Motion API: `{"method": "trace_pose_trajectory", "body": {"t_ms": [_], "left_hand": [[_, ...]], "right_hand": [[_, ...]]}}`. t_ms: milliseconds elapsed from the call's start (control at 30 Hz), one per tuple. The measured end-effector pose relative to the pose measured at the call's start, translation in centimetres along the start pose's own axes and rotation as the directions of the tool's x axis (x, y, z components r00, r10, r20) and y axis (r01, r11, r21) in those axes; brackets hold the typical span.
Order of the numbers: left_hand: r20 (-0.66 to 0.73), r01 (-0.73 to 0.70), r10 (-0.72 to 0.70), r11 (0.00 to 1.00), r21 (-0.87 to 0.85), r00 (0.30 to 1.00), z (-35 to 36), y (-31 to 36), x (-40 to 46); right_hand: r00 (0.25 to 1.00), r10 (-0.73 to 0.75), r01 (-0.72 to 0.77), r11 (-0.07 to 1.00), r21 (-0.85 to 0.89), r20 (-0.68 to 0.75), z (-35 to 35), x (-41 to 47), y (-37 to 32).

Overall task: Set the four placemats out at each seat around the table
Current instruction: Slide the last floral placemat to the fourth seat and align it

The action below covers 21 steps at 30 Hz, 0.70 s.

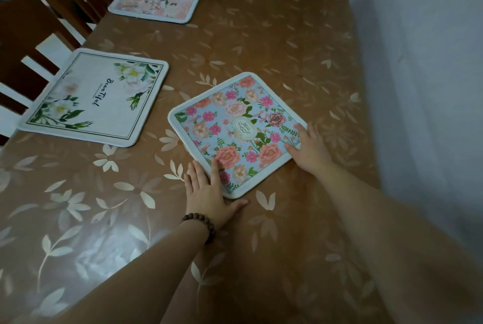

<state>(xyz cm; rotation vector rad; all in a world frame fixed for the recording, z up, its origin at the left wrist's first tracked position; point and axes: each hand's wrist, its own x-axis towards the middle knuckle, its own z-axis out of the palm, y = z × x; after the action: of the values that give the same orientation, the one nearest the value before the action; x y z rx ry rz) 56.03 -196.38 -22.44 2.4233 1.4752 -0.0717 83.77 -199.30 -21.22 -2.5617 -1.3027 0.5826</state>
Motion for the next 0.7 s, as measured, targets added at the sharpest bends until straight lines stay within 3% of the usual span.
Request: {"method": "trace_pose_trajectory", "body": {"t_ms": [200, 467, 700], "left_hand": [[-0.021, -0.015, 0.013, 0.998, -0.062, 1.000, -0.2, -0.8, 1.0], [0.018, -0.089, 0.094, 0.981, -0.174, 0.995, -2.9, -4.1, 3.1], [0.018, -0.142, 0.144, 0.986, -0.087, 0.989, -4.0, -7.3, 3.0]], "right_hand": [[0.999, 0.003, 0.000, 0.998, 0.062, -0.043, 0.3, 2.0, 0.3], [0.997, 0.065, -0.062, 0.996, 0.068, -0.043, 1.4, -1.8, -0.6], [0.996, 0.091, -0.089, 0.991, 0.104, -0.015, 3.2, -8.0, -2.5]]}}
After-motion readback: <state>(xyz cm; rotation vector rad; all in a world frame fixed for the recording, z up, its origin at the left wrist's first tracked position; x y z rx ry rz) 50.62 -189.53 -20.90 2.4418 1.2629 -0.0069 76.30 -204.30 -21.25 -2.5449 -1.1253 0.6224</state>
